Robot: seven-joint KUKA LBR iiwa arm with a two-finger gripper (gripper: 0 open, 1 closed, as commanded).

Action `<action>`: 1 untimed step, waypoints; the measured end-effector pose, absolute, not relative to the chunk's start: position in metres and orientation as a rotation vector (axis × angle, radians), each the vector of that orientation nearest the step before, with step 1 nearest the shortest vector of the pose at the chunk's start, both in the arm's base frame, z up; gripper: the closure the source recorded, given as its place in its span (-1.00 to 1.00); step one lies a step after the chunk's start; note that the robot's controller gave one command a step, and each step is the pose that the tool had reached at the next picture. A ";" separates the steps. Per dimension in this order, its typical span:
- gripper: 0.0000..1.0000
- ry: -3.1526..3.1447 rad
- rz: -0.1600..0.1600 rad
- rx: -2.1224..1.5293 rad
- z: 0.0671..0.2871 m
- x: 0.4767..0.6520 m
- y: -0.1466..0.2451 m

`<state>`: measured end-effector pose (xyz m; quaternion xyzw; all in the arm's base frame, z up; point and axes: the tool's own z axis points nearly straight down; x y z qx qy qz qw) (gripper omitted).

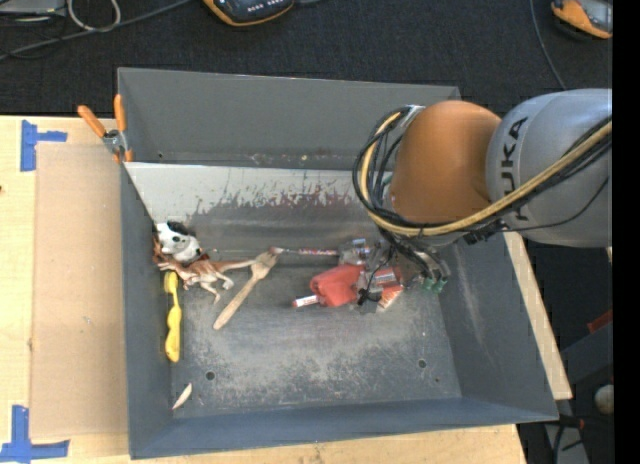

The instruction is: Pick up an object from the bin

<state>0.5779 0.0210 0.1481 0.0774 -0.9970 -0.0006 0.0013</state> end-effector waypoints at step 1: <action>1.00 -3.126 0.000 0.239 0.224 0.582 0.024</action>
Offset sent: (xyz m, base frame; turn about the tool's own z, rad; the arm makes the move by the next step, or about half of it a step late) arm 0.0212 -0.0038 0.2376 -0.0026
